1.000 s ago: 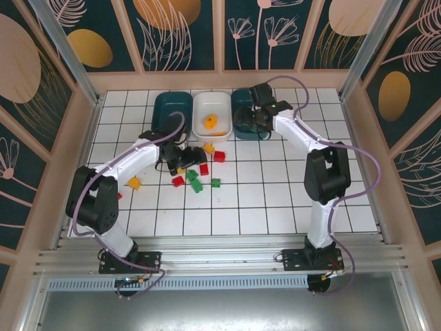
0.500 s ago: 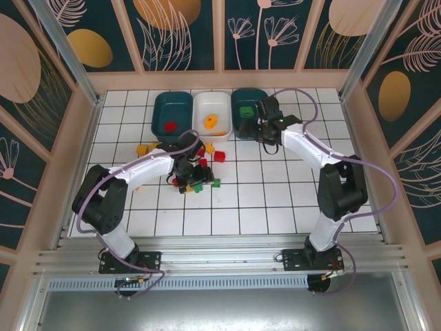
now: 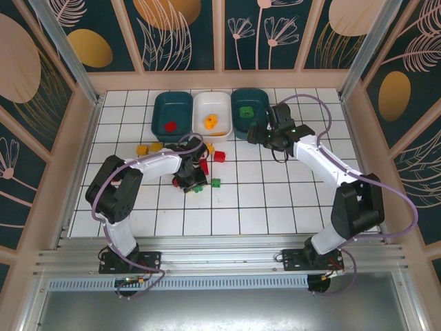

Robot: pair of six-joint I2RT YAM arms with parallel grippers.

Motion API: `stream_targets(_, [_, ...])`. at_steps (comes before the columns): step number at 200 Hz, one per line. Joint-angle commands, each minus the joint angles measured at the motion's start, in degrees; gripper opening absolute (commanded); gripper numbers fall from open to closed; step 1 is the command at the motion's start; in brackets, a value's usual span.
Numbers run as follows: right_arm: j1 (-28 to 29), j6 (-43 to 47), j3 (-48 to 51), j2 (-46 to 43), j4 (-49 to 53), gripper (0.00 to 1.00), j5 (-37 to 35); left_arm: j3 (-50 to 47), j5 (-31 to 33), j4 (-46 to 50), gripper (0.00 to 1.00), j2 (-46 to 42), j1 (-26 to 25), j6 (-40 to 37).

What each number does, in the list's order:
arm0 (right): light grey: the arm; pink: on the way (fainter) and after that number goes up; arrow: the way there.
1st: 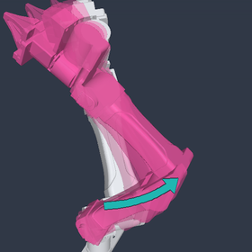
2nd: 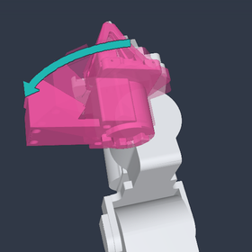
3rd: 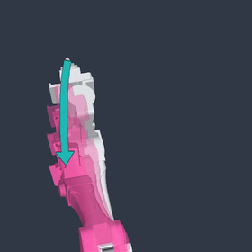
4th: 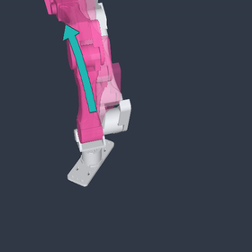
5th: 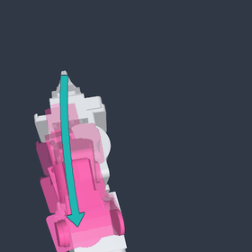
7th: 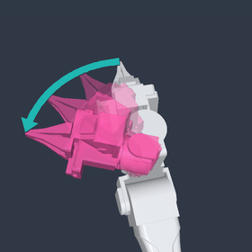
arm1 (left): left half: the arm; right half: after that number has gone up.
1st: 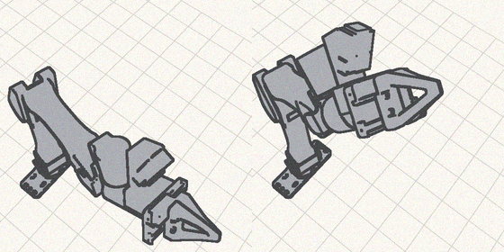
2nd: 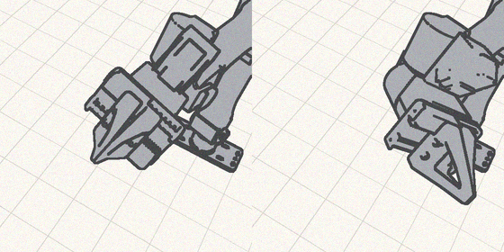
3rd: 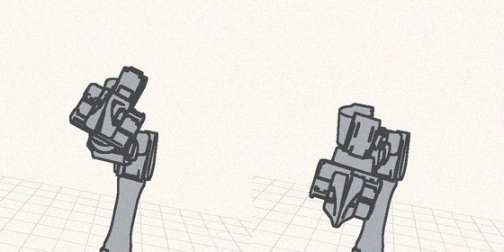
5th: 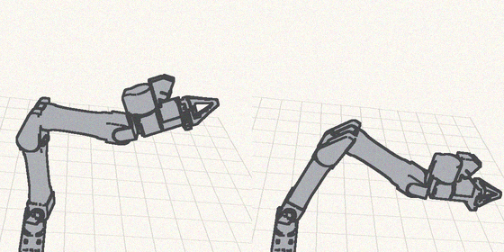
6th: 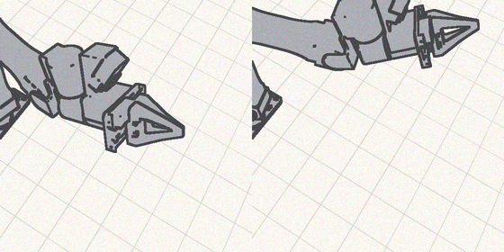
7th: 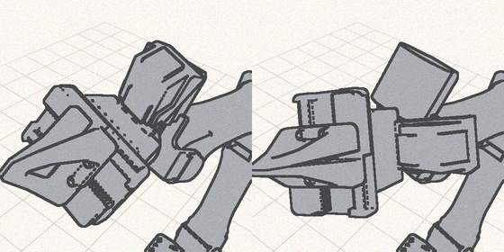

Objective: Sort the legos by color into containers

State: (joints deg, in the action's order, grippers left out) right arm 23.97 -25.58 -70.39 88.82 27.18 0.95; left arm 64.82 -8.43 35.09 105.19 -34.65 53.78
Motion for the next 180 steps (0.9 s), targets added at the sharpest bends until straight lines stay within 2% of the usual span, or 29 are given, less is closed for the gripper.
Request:
stream_targets(1, [-0.53,0.73,1.11,-2.99,-0.68,0.76,-1.52,1.38,1.89,-0.39,0.33,0.46,-0.05,-1.84])
stream_targets(24, [-1.02,0.12,2.11,-3.17,-0.93,0.75,-1.57,2.70,5.79,4.34,0.22,-1.99,-0.11,-5.38])
stream_targets(40, [-1.43,-0.35,2.86,-3.37,-1.66,0.74,-1.56,4.19,4.97,6.47,0.12,-3.60,-0.15,-6.52])
stream_targets(56, [-2.33,-0.76,3.32,-3.82,-2.33,0.74,-1.57,7.64,4.17,8.55,0.11,-5.49,-0.48,-6.88])
stream_targets(77, [-4.96,-2.01,3.42,-3.68,-3.09,0.74,0.41,17.35,5.49,11.07,0.12,-3.90,-0.48,-10.25])
stream_targets(91, [-6.86,-2.84,3.59,-3.53,-3.92,0.74,2.16,27.34,5.21,12.65,0.11,2.02,-0.46,-13.22])
stream_targets(113, [-9.32,-3.32,4.63,-4.04,-5.00,0.73,2.56,47.48,0.01,14.04,0.08,14.95,-0.50,-15.66])
stream_targets(132, [-11.57,-3.53,6.96,-5.42,-6.01,0.73,2.91,67.12,-2.39,15.12,0.10,26.93,-0.50,-16.95])
stream_targets(151, [-13.51,-3.61,8.92,-6.67,-6.76,0.73,3.60,85.44,-8.35,17.37,0.12,38.70,-0.40,-17.37])
stream_targets(164, [-14.18,-3.08,9.76,-7.54,-7.26,0.73,3.53,87.36,-11.79,13.97,0.13,41.58,-0.37,-17.17])
stream_targets(180, [-14.70,-2.42,11.11,-8.84,-8.50,0.73,3.66,78.33,-14.88,3.78,0.12,39.14,-0.40,-16.95])
